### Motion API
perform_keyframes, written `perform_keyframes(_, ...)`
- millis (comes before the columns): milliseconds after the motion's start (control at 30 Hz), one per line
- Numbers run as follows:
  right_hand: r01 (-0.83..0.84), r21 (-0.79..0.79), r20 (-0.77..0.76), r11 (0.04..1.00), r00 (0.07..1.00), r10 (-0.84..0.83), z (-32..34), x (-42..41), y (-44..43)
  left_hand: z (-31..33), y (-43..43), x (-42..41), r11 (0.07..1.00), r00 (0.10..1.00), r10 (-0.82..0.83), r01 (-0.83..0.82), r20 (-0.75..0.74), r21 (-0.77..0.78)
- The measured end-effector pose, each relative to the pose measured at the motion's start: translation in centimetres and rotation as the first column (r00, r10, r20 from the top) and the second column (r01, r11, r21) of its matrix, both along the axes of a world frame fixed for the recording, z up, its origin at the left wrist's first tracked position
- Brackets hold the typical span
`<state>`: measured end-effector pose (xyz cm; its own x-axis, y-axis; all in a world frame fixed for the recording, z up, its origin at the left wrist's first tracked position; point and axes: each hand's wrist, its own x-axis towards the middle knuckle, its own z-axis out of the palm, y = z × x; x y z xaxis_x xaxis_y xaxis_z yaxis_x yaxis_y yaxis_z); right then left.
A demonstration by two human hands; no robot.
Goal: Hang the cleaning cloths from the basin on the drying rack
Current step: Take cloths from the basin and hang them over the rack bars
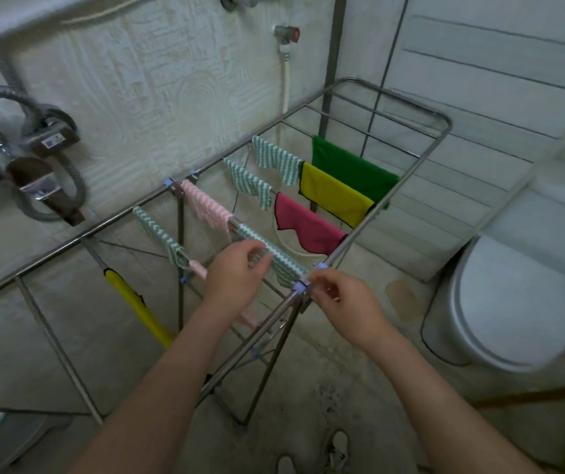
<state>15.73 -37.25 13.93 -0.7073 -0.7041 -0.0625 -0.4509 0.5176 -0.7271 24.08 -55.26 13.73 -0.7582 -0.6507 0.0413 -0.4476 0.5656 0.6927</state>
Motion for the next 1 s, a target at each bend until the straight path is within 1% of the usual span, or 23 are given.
perform_keyframes(167, 0.175, -0.045, 0.055, 0.983, 0.983, -0.173, 2.3, -2.5, 6.5, 2.3, 5.9, -4.0, 0.975, 0.974, -0.223, 0.222, -0.04, -0.029)
perform_keyframes(267, 0.278, -0.09, 0.068, 0.956, 0.96, -0.272, 3.0, -4.0, 10.3, 2.6, 9.9, -6.4, 0.94, 0.94, -0.34, 0.339, -0.018, -0.021)
perform_keyframes(367, 0.384, -0.129, 0.091, 0.914, 0.923, -0.375, 3.4, -5.4, 14.6, 2.1, 14.9, -9.0, 0.87, 0.87, -0.493, 0.493, 0.024, -0.017)
perform_keyframes(400, 0.449, -0.14, 0.095, 0.882, 0.893, -0.44, 3.4, -6.3, 17.7, 1.7, 18.3, -10.9, 0.827, 0.826, -0.562, 0.563, 0.036, 0.006)
perform_keyframes(467, 0.488, -0.13, 0.117, 0.863, 0.872, -0.476, 3.0, -6.8, 19.8, 1.0, 20.8, -11.8, 0.784, 0.784, -0.62, 0.618, 0.021, 0.052)
perform_keyframes(500, 0.537, -0.12, 0.131, 0.835, 0.842, -0.523, 2.9, -7.3, 21.9, 0.4, 23.0, -13.0, 0.744, 0.746, -0.666, 0.664, 0.008, 0.071)
perform_keyframes(533, 0.554, -0.103, 0.153, 0.826, 0.829, -0.537, 2.6, -7.3, 22.5, 0.0, 23.7, -13.1, 0.725, 0.727, -0.687, 0.684, 0.009, 0.078)
perform_keyframes(600, 0.663, -0.077, 0.192, 0.745, 0.743, -0.641, 1.6, -8.4, 27.6, -1.1, 29.0, -15.3, 0.61, 0.608, -0.792, 0.787, 0.051, 0.09)
perform_keyframes(633, 0.69, -0.065, 0.207, 0.721, 0.716, -0.667, 0.9, -8.7, 29.3, -1.3, 30.8, -15.9, 0.567, 0.563, -0.824, 0.818, 0.065, 0.095)
perform_keyframes(700, 0.743, -0.004, 0.202, 0.669, 0.656, -0.727, -0.5, -9.1, 32.6, -2.0, 34.2, -17.3, 0.49, 0.484, -0.871, 0.867, 0.079, 0.086)
perform_keyframes(767, 0.808, 0.044, 0.191, 0.588, 0.571, -0.799, -2.1, -9.4, 36.0, -3.3, 37.9, -18.7, 0.397, 0.387, -0.915, 0.914, 0.116, 0.082)
perform_keyframes(800, 0.829, 0.077, 0.186, 0.554, 0.533, -0.825, -3.0, -9.5, 37.6, -4.0, 39.7, -19.2, 0.345, 0.331, -0.932, 0.934, 0.147, 0.087)
perform_keyframes(833, 0.851, 0.129, 0.193, 0.509, 0.482, -0.855, -4.0, -9.4, 39.7, -5.1, 42.2, -19.9, 0.272, 0.252, -0.951, 0.958, 0.18, 0.094)
perform_keyframes(900, 0.847, 0.237, 0.209, 0.475, 0.433, -0.877, -6.3, -9.5, 42.2, -6.7, 45.1, -21.0, 0.173, 0.15, -0.959, 0.982, 0.243, 0.078)
perform_keyframes(933, 0.851, 0.283, 0.229, 0.443, 0.389, -0.892, -7.8, -9.4, 44.1, -7.8, 47.3, -21.6, 0.114, 0.09, -0.957, 0.991, 0.276, 0.072)
perform_keyframes(967, 0.848, 0.304, 0.244, 0.434, 0.371, -0.896, -8.7, -9.4, 44.3, -8.5, 47.7, -21.8, 0.083, 0.065, -0.95, 0.996, 0.306, 0.044)
perform_keyframes(1000, 0.854, 0.33, 0.251, 0.403, 0.332, -0.909, -9.8, -9.3, 45.2, -9.4, 48.8, -22.1, 0.035, 0.028, -0.937, 0.999, 0.349, 0.011)
